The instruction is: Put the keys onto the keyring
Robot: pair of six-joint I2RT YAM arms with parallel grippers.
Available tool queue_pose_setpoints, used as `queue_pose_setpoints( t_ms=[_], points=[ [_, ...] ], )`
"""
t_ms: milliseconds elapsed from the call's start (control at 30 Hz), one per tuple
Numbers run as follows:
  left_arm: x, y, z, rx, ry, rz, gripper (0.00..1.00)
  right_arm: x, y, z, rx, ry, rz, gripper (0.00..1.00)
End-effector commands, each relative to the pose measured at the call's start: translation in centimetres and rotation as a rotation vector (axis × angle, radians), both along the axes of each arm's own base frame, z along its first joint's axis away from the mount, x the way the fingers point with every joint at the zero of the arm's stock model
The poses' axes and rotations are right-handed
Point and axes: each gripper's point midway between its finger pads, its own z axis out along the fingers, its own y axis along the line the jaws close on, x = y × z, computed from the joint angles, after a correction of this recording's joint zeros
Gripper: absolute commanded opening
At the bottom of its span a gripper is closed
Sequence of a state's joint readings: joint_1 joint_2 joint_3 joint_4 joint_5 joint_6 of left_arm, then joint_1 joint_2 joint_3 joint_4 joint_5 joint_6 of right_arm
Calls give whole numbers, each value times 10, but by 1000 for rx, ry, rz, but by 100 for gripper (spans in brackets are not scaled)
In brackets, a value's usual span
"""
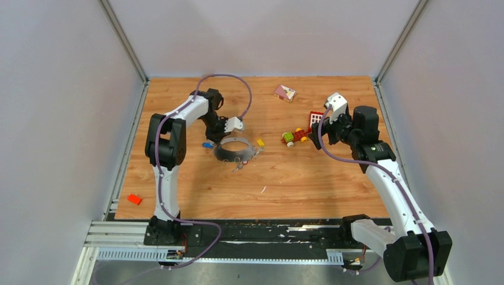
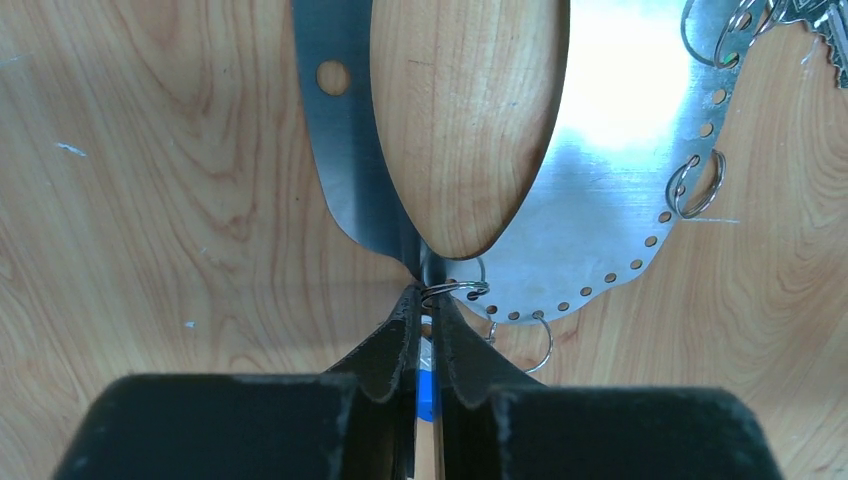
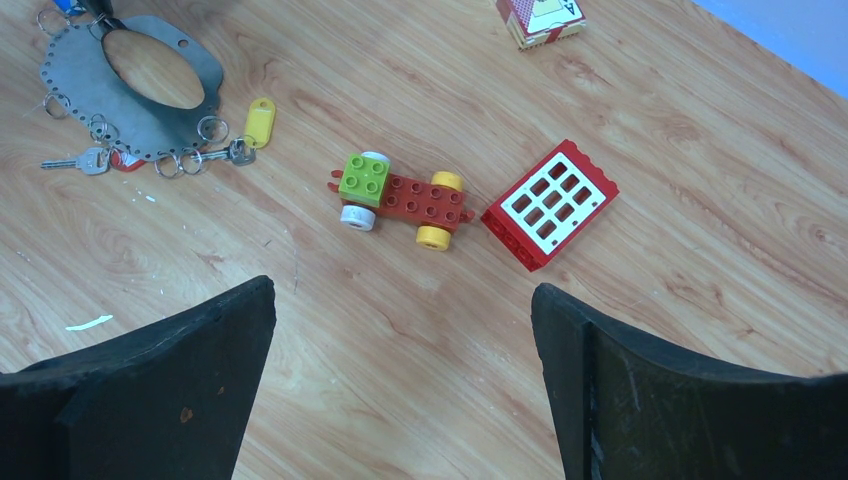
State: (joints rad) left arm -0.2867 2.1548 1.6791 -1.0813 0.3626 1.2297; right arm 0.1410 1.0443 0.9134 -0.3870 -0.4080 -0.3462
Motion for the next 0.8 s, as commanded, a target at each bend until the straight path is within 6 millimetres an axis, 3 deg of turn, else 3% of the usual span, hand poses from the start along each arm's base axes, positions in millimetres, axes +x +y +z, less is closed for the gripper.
queue_pose_setpoints(
  t_ms=[0, 133, 367, 600, 767],
  points=[
    [-7, -7, 14, -41, 8, -19, 8, 3, 4, 14, 4, -36, 24, 100],
    [-8, -6, 17, -39, 9, -15, 0, 4, 4, 12, 1, -33, 24, 100],
    [-4, -7, 33, -45, -27, 67, 0, 4, 4, 12, 1, -33, 25, 100],
    [-12, -10, 54, -100, -90, 152, 0, 4, 5, 13, 4, -31, 30, 100],
    [-17, -10, 57, -112, -102, 196, 0, 3, 5, 13, 3, -32, 32, 100]
  ],
)
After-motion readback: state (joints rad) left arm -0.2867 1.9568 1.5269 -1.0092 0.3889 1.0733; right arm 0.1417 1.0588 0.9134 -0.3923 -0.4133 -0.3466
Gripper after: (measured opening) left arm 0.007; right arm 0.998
